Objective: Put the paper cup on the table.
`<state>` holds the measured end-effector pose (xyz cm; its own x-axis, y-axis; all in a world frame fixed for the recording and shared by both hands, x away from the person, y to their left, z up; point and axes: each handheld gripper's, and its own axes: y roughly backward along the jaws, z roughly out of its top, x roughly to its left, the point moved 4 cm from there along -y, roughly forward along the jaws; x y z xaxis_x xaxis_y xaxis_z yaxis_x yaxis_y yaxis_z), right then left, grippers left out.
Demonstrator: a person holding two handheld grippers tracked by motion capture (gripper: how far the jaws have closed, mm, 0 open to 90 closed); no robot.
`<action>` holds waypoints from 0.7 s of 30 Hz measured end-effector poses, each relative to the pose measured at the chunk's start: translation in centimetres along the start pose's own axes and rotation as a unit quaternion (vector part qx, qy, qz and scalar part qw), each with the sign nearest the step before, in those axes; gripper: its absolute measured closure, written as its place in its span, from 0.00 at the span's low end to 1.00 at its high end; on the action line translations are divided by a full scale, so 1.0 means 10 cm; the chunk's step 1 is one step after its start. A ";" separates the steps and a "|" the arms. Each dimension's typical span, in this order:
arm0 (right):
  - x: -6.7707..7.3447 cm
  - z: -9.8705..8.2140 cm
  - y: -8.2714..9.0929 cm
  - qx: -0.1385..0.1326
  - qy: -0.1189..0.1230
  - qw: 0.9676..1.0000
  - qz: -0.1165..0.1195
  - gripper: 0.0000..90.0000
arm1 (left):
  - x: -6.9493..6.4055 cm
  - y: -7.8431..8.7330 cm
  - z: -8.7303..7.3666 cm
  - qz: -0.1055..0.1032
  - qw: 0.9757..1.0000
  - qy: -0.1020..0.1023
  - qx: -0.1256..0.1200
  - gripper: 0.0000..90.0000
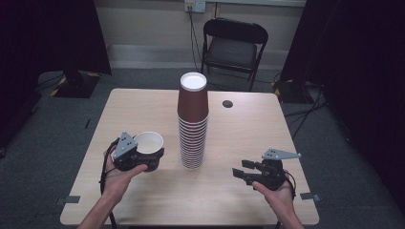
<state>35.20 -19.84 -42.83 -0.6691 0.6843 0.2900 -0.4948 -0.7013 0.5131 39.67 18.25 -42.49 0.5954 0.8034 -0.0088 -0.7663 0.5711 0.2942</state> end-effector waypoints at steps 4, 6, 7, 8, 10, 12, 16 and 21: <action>-0.03 -0.06 0.01 -0.003 0.000 1.000 -0.004 0.44 | 0.09 -0.09 0.02 0.013 1.000 -0.003 -0.006 0.09; -0.05 -0.09 0.01 -0.006 -0.001 1.000 -0.005 0.43 | 0.15 -0.13 0.03 0.012 1.000 -0.003 0.003 0.09; -0.06 -0.10 0.01 -0.007 -0.004 1.000 -0.007 0.43 | 0.19 -0.15 0.03 0.014 1.000 0.000 0.003 0.09; -0.07 -0.12 0.00 -0.005 -0.005 1.000 -0.008 0.43 | 0.22 -0.17 0.04 0.015 1.000 -0.005 0.007 0.09; -0.08 -0.14 -0.02 0.003 -0.001 1.000 -0.008 0.44 | 0.29 -0.21 0.03 0.023 1.000 -0.004 0.008 0.09; -0.08 -0.16 -0.04 0.008 0.003 1.000 -0.007 0.44 | 0.36 -0.24 0.03 0.026 1.000 0.001 0.013 0.09; -0.08 -0.16 -0.07 0.010 0.002 1.000 -0.006 0.45 | 0.48 -0.32 0.02 0.042 0.999 0.014 0.018 0.09; -0.08 -0.16 -0.10 0.015 0.003 1.000 -0.002 0.45 | 0.58 -0.43 -0.04 0.047 0.998 0.021 0.020 0.09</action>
<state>35.31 -19.99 -44.84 -0.6700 0.6864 0.2828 -0.4817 -0.6918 0.5380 46.31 20.54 -44.14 0.5100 0.8600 -0.0187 -0.8078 0.4862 0.3332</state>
